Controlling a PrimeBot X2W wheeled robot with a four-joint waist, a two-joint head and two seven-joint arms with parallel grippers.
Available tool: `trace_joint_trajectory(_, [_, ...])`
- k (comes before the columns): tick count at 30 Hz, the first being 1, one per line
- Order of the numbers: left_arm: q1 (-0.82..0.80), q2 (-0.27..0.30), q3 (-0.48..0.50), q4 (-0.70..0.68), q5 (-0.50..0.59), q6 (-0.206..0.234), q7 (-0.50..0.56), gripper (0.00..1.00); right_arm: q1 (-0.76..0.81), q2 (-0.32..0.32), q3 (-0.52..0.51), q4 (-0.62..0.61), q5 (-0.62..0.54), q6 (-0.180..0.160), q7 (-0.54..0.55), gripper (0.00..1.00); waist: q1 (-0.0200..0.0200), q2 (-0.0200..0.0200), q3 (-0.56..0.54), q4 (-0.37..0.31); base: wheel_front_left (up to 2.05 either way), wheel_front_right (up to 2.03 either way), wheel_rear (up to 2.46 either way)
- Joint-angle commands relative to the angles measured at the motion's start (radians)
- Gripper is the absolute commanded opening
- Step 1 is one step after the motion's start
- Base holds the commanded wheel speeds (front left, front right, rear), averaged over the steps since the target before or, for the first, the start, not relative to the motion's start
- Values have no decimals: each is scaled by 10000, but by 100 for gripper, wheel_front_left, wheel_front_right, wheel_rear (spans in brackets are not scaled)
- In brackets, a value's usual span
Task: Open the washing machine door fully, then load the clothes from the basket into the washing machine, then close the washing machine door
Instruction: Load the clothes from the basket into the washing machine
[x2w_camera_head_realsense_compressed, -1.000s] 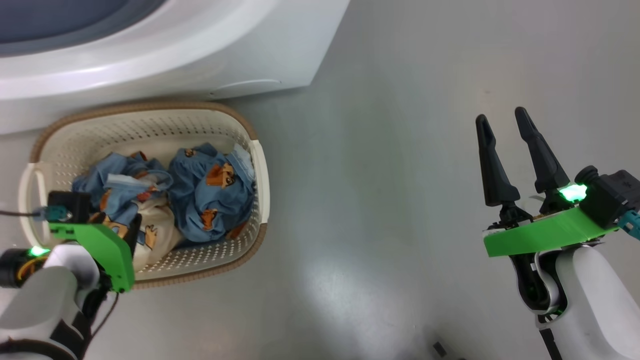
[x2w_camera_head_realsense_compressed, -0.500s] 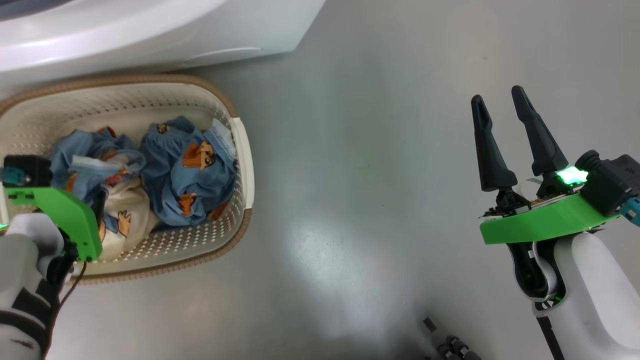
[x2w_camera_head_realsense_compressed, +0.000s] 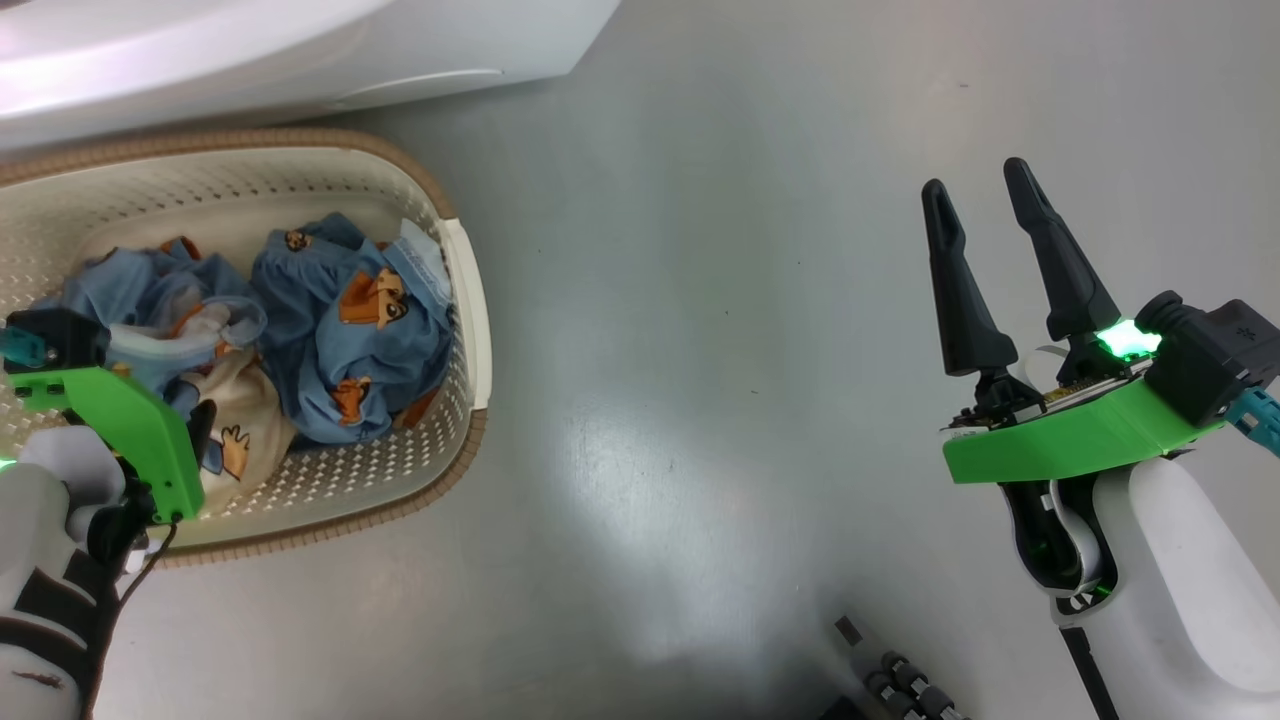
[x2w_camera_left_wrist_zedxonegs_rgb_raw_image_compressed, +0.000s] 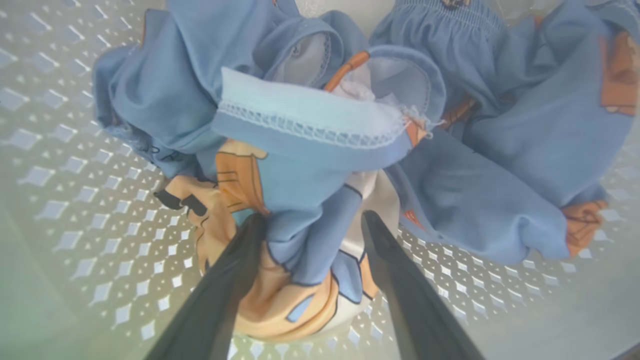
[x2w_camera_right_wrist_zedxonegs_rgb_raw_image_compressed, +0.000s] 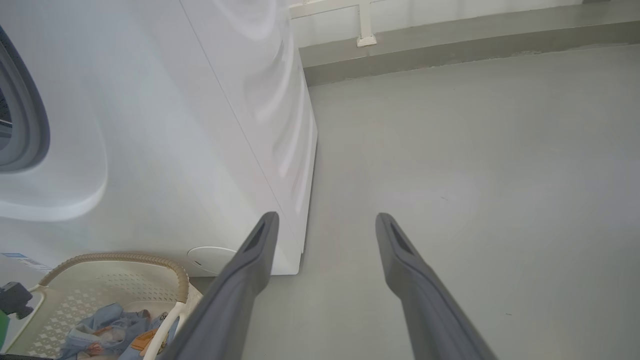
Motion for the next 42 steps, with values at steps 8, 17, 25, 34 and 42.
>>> trace_joint_trajectory(8, [-120,325,9,-4,-162,-86,163,100,89,71,246,-291,-93,56,-78,100,0,-1,301,-105,0,0,0])
trace_joint_trajectory(17, [-214,405,-219,1,-145,-104,-42,0,-31,153,240,-335,-103,56,-78,100,0,-1,462,-185,0,0,0])
trace_joint_trajectory(25, [39,228,-123,-10,-480,-109,-740,0,-47,190,177,-279,-86,56,-78,100,0,-1,-56,1,0,0,0])
trace_joint_trajectory(34, [891,40,-183,-452,-919,-110,-2202,0,221,77,70,-116,-37,56,-78,100,0,-1,-1261,358,0,0,0])
trace_joint_trajectory(42, [1556,-100,-344,-649,-1189,-110,-3281,0,636,-41,-2,38,-1,56,-78,100,0,-1,-2278,614,0,0,0])
